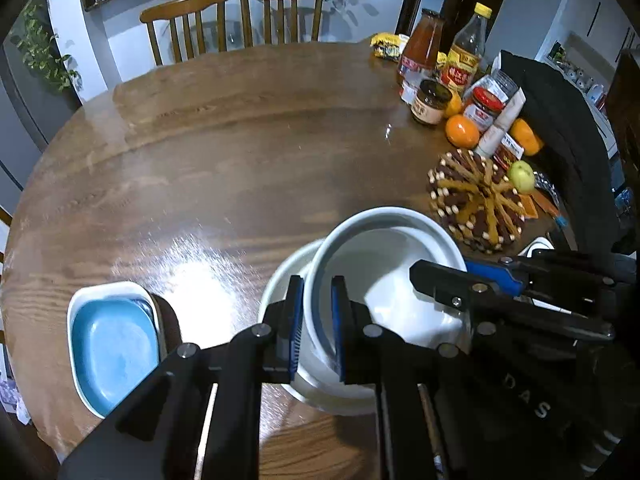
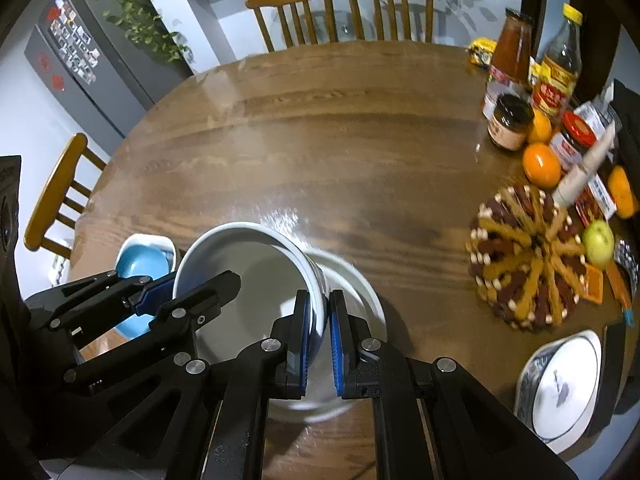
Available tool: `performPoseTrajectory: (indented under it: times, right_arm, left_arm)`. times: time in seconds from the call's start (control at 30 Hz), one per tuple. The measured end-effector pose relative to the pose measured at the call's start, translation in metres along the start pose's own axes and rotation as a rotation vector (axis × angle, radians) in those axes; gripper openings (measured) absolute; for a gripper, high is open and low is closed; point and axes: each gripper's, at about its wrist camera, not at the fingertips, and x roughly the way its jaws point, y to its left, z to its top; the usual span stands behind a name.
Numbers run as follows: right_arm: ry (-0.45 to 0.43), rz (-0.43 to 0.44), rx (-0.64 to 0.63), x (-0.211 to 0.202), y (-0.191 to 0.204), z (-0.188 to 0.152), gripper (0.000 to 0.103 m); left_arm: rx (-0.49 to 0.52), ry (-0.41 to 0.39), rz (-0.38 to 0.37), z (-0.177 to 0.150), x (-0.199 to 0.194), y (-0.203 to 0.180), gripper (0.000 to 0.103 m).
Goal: Organize plates and bowls
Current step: 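Lower the ramekin into the large white bowl with both grippers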
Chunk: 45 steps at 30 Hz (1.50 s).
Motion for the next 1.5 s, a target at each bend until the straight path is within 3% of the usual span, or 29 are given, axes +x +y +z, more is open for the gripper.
performPoseTrajectory:
  times: [0.33,0.73,1.5]
  right_arm:
    - [0.087,0.006,-0.001,0.029,-0.01,-0.017,0.011]
    - [0.13,0.0,-0.005,0.045,-0.008,-0.018,0.011]
    - [0.126,-0.033,-0.014,0.047,0.0,-0.015,0.011]
  left_arm:
    - [-0.043,0.086,-0.014,-0.018,0.029,-0.001,0.011]
    - [-0.059,0.136,-0.026,-0.02,0.047,0.007,0.011]
    - [-0.055,0.15,-0.027,-0.017,0.054,0.011,0.012]
